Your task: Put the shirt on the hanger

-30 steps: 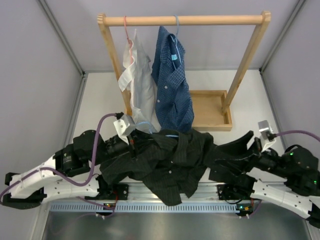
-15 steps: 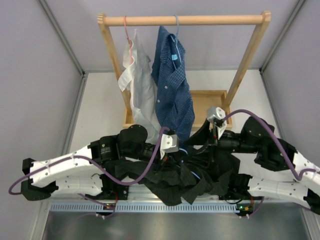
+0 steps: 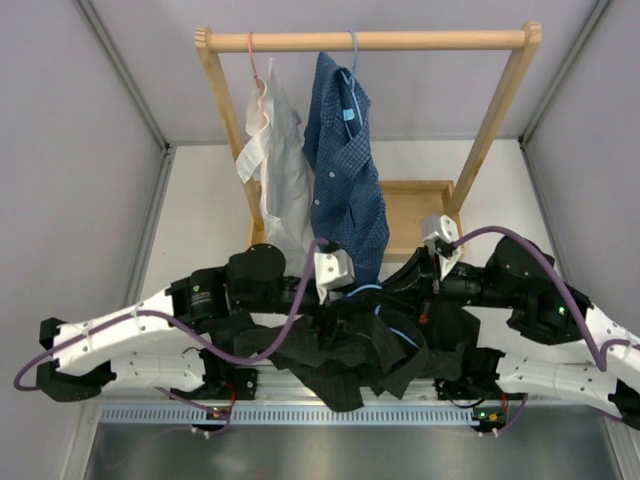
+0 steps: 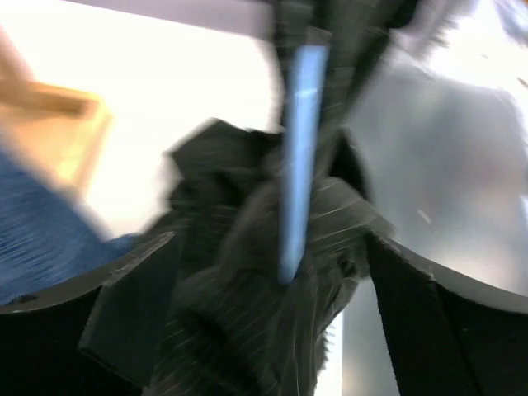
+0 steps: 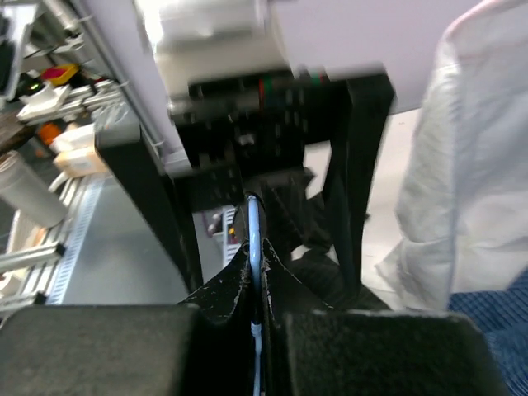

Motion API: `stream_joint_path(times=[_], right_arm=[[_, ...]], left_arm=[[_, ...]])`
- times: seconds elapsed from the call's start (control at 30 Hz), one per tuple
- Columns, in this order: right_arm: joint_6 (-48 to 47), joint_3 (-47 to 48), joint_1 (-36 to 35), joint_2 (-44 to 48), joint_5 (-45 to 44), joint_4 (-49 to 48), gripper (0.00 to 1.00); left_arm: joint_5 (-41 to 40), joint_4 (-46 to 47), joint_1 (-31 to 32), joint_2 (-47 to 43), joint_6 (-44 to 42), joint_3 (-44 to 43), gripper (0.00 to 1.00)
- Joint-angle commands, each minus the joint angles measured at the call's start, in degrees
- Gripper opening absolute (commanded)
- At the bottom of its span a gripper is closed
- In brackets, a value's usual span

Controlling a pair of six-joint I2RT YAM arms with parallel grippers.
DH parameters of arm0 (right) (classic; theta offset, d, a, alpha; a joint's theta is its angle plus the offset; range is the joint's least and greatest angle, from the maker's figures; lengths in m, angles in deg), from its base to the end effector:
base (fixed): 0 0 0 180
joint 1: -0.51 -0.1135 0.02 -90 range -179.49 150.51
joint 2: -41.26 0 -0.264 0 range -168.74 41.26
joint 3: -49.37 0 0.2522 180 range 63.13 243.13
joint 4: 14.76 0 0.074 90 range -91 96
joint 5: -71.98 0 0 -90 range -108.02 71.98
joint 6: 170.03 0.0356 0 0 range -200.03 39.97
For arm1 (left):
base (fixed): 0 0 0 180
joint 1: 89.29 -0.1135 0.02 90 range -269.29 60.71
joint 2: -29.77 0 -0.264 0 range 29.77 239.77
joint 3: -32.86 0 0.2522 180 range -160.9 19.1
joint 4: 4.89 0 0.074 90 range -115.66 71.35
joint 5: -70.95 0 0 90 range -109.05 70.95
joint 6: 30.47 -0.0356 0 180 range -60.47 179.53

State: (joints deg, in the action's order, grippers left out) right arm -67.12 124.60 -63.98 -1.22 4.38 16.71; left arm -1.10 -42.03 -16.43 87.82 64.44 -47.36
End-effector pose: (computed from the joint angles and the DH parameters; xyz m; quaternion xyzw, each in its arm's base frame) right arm 0.0499 0.1361 0.4306 -0.4234 0.5571 0.5445 0.4624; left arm 0.0538 -0.2116 0.4048 0.5166 0.5966 -0.4739 0.3905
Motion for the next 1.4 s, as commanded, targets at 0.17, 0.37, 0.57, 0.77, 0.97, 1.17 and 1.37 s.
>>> stream_joint_path(times=[0.17, 0.37, 0.57, 0.77, 0.97, 1.17, 1.37], right_arm=[[-4.03, 6.98, -0.38, 6.26, -18.43, 10.05, 0.00], [-4.03, 16.64, -0.37, 5.48, -28.18, 18.39, 0.00], [-4.65, 24.73, -0.38, 2.23, -23.98, 21.57, 0.00], [-3.33, 28.87, -0.37, -0.15, -16.16, 23.06, 0.00], [-3.41, 30.55, -0.37, -0.33, -17.72, 25.70, 0.00], [-4.47, 29.06, -0.37, 3.89, -24.14, 27.64, 0.00], [-4.73, 30.28, -0.46, 2.59, -23.80, 27.72, 0.00]], left_arm=[[-43.24, -1.32, 0.09, -20.81, 5.54, 2.26, 0.98], [-41.53, -2.20, 0.09, -36.39, 13.55, 14.06, 0.91], [-42.47, 1.39, 0.09, -35.20, 13.12, 18.64, 0.91], [-49.94, 11.40, 0.09, -26.41, 10.57, 20.57, 0.90], [-61.07, 14.68, 0.09, -24.46, 14.76, 21.19, 0.00], [-80.16, 1.52, 0.09, -38.84, 30.40, 26.81, 0.00], [-79.04, -3.08, 0.09, -43.54, 31.92, 27.08, 0.00]])
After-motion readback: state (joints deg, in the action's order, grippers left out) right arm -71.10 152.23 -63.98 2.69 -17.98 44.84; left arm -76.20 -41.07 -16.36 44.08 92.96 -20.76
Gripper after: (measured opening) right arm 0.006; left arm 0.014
